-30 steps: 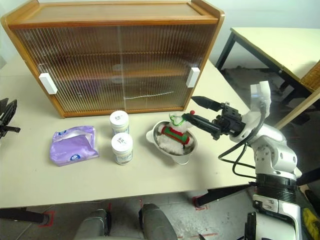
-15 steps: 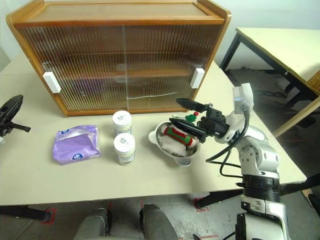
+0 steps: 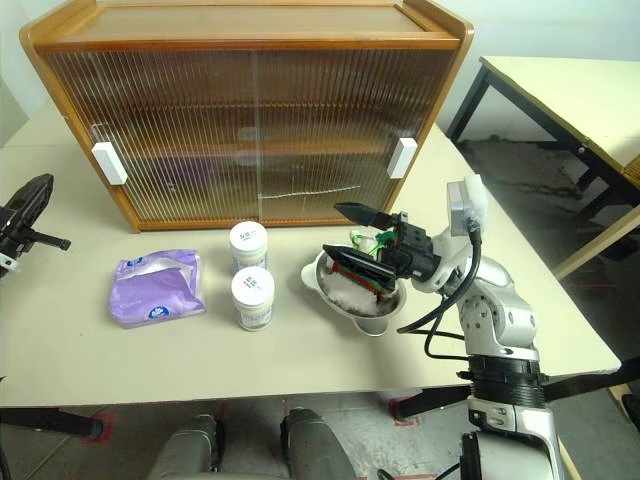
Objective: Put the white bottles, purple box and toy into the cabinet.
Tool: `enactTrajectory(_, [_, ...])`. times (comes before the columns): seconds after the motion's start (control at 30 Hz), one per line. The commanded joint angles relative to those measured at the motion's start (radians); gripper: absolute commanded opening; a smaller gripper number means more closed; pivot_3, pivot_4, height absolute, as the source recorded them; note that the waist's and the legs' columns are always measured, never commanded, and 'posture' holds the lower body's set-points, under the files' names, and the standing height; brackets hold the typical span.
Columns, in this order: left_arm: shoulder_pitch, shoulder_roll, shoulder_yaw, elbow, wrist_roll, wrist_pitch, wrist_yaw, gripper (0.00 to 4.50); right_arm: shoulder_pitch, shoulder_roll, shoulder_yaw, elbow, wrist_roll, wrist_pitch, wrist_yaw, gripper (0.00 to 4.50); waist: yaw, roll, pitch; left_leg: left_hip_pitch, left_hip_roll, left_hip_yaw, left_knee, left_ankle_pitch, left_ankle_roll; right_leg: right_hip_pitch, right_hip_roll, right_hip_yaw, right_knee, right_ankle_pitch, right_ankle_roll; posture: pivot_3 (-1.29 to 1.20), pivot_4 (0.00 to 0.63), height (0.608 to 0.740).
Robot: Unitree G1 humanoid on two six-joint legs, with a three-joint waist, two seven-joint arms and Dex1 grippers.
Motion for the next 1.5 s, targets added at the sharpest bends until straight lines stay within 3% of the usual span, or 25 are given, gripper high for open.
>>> enactTrajectory(0.03, [-0.028, -0.017, -0.011, 0.039, 0.008, 0.000, 0.017, 0.03, -0.021, 0.013, 0.024, 0.016, -0.010, -0.023, 0.008, 4.50, 0.002, 0.000, 0.000, 0.000, 0.000, 0.000, 0.000, 0.000, 0.000, 0.000, 0.000, 0.000, 0.000, 0.000, 0.000, -0.07, 0.107, 0.740])
enactTrajectory(0.63, [-0.081, -0.036, -0.084, 0.087, 0.014, -0.004, -0.013, 0.03, -0.042, 0.065, 0.067, 0.013, -0.010, -0.045, -0.001, 4.50, 0.011, 0.000, 0.000, 0.001, -0.001, 0.001, 0.000, 0.001, 0.000, 0.001, 0.001, 0.000, 0.000, 0.001, 0.000, -0.08, 0.108, 0.740])
enactTrajectory(1.5, [-0.231, -0.057, -0.199, 0.236, 0.063, -0.048, -0.086, 0.03, -0.037, 0.058, 0.071, 0.002, -0.007, -0.058, 0.000, 4.50, 0.008, -0.001, 0.000, 0.001, -0.001, 0.002, 0.005, 0.001, 0.001, 0.003, 0.002, -0.001, 0.000, 0.002, 0.002, -0.13, 0.085, 0.740])
